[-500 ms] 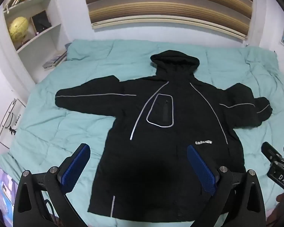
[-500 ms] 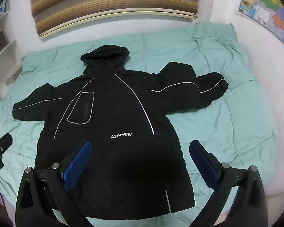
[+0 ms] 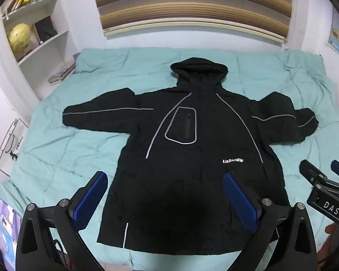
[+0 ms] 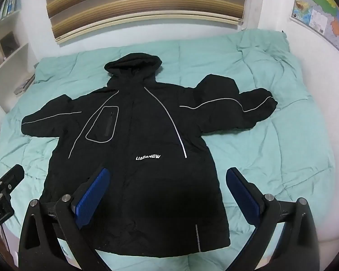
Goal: Fold large clothes
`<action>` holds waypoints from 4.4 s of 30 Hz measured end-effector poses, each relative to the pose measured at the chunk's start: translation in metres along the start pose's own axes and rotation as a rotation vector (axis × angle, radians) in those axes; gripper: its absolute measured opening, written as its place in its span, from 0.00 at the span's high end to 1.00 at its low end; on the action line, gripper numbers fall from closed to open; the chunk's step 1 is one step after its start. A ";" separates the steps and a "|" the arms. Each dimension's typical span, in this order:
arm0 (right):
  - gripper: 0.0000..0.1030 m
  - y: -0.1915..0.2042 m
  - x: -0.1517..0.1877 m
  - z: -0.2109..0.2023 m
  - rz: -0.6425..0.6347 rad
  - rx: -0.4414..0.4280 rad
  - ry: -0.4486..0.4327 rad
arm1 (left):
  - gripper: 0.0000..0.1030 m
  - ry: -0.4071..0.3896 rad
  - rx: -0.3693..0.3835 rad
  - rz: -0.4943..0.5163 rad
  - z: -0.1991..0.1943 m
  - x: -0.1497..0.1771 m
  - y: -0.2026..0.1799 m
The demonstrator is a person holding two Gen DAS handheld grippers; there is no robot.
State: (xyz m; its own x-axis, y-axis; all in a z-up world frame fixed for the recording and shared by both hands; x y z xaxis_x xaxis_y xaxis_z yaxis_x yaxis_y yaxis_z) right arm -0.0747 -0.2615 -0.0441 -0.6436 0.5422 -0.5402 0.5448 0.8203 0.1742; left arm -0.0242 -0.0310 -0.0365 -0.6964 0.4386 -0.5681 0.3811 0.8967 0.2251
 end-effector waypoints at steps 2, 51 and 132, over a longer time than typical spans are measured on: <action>0.00 0.005 0.003 0.000 -0.008 -0.004 0.014 | 0.01 0.009 0.024 -0.007 0.001 -0.001 0.015; 0.00 0.101 0.044 -0.007 0.045 0.096 0.034 | 0.01 -0.011 0.274 0.019 0.046 -0.006 0.107; 0.80 -0.406 -0.270 0.235 0.393 0.075 -0.183 | 0.01 0.206 0.521 0.286 0.332 -0.217 -0.373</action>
State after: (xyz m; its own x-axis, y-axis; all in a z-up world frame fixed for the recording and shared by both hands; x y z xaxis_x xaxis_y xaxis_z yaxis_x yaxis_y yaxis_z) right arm 0.0041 -0.7838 -0.1620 -0.2770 0.7639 -0.5828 0.7712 0.5386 0.3394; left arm 0.1865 -0.4807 -0.2601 -0.6057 0.7061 -0.3669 0.7800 0.6180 -0.0986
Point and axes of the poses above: each gripper's, at about its wrist camera, not at the fingertips, and z roughly the way its jaws point, y to its left, x to its underside, the point moved 3 cm from there along z, roughly the way its jaws point, and after that the axes turned 14 degrees about z, right-handed, at the moved point
